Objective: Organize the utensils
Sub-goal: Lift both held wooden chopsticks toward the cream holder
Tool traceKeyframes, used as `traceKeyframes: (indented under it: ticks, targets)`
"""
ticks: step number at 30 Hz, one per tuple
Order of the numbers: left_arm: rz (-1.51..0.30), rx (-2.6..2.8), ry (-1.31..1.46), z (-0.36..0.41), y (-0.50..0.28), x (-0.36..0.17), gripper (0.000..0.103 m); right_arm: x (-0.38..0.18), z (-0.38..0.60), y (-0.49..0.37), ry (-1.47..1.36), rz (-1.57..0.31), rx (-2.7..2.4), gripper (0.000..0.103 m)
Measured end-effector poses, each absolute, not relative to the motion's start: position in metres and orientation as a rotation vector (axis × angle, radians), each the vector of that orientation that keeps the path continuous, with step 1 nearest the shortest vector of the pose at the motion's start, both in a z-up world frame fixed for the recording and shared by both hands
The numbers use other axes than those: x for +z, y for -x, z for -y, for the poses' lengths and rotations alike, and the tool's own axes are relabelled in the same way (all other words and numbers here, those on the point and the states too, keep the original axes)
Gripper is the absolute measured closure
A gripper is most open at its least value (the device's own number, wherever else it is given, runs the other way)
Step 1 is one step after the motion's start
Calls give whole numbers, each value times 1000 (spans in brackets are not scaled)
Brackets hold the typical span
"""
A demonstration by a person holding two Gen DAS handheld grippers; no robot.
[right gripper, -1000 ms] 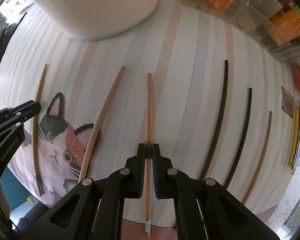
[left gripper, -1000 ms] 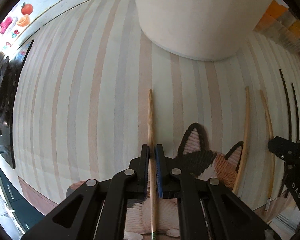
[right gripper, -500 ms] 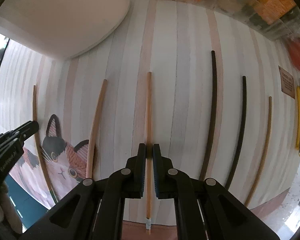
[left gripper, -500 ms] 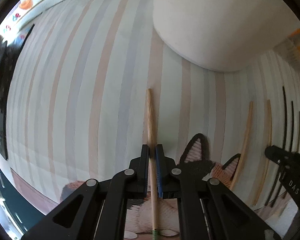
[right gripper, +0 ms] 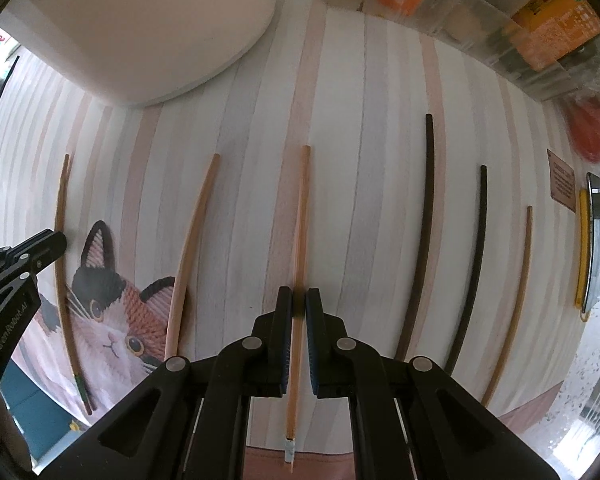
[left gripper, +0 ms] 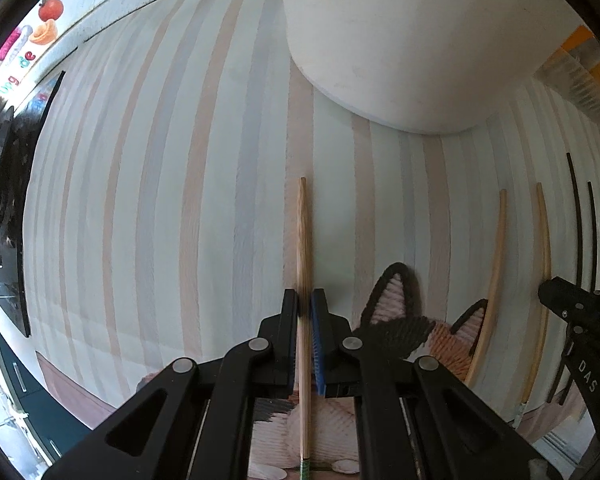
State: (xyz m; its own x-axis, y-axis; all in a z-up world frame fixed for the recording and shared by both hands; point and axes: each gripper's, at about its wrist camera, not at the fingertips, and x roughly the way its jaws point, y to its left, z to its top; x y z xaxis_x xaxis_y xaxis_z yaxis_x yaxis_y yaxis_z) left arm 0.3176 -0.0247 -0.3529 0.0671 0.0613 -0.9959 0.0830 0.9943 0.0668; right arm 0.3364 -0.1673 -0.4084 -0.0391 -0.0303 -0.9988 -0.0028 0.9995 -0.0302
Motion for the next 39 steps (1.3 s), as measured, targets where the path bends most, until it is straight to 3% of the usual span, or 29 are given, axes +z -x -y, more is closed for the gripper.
traceKeyframes:
  ticks: [8, 17, 25, 30, 39]
  targets:
    - [-1455, -11, -116, 25, -297, -337, 99, -404, 168, -292, -77, -1543, -26, 96]
    - [-1316, 6, -84, 9, -266, -286, 99, -348, 194, -268, -161, -1408, 48, 96]
    - [-1126, 16, 47, -12, -257, -195, 99, -276, 200, -263, -188, -1232, 108, 96]
    - [-954, -7, 120, -16, -265, -117, 99, -202, 201, -266, -238, -1063, 151, 96]
    - [-719, -33, 167, -19, -311, -21, 99, -88, 194, -326, -256, -806, 166, 96]
